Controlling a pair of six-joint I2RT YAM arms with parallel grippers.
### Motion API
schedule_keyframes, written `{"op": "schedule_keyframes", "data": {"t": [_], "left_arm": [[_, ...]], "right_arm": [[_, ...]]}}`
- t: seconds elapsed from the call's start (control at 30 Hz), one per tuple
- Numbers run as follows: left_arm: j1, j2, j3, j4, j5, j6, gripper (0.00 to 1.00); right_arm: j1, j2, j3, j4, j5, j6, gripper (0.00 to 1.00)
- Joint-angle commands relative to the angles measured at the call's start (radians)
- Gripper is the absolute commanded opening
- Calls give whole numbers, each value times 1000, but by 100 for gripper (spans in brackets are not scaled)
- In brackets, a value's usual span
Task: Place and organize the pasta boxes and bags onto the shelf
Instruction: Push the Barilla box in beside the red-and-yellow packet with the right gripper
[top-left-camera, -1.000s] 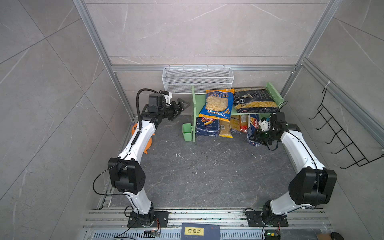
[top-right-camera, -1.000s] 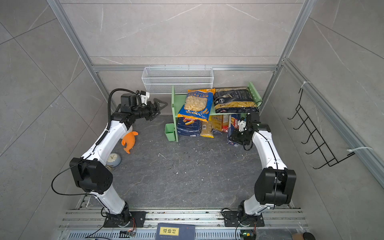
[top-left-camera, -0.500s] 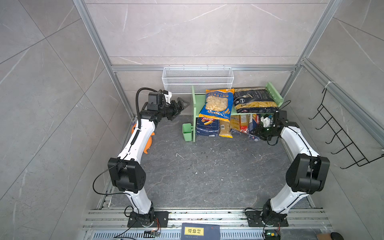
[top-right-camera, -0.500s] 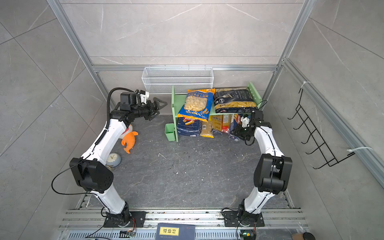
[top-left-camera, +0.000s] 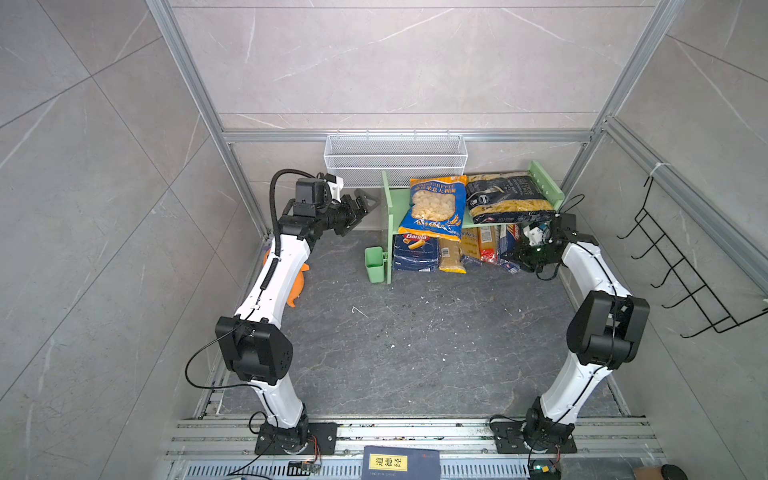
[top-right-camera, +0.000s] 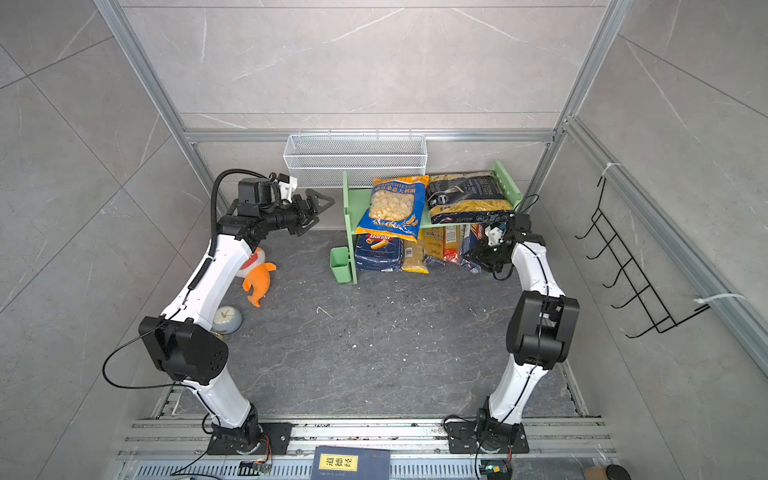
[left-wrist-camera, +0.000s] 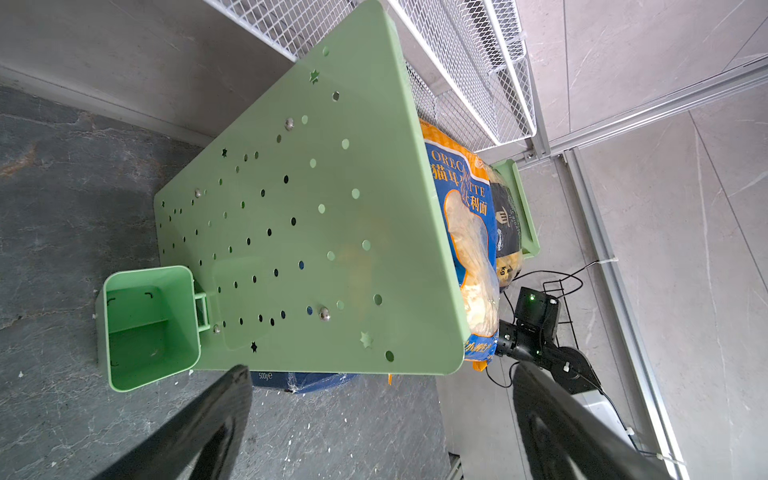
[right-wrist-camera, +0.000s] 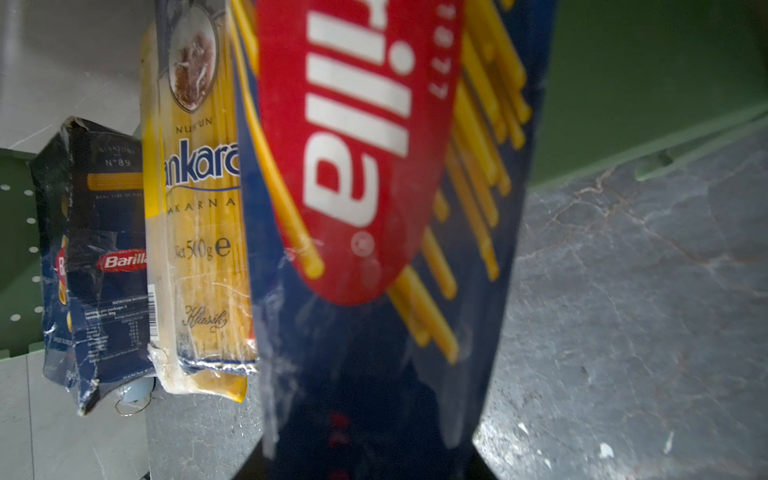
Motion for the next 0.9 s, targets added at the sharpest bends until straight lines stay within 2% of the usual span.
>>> {"op": "schedule_keyframes", "data": {"t": [0.0, 0.17, 0.33, 0.43, 0.53, 0.6, 0.7, 0.87], "left_arm": [[-11, 5, 37, -15, -16, 21, 100], [-18, 11, 42, -22, -25, 19, 100], [-26, 24, 45, -22, -29, 16, 100], [-36, 40, 63, -23, -25, 11, 100], [-46, 55, 81, -27, -23, 14, 100], [-52, 60, 89, -34, -22, 14, 100], [-57, 58, 94, -43, -22, 19, 100], [-58, 46, 112, -81, -28, 43, 100]], "right_arm": [[1, 16, 97, 142, -57, -28, 29], [0, 1, 93, 99, -84, -46, 29], [5, -26, 62, 65, -40, -99, 29], [4, -54, 25, 100, -16, -110, 29], [3, -100, -70, 221, -10, -104, 30], [-5, -95, -93, 270, -71, -74, 30], [-24, -64, -109, 354, -234, 21, 29], [-24, -63, -188, 571, -368, 176, 30]]}}
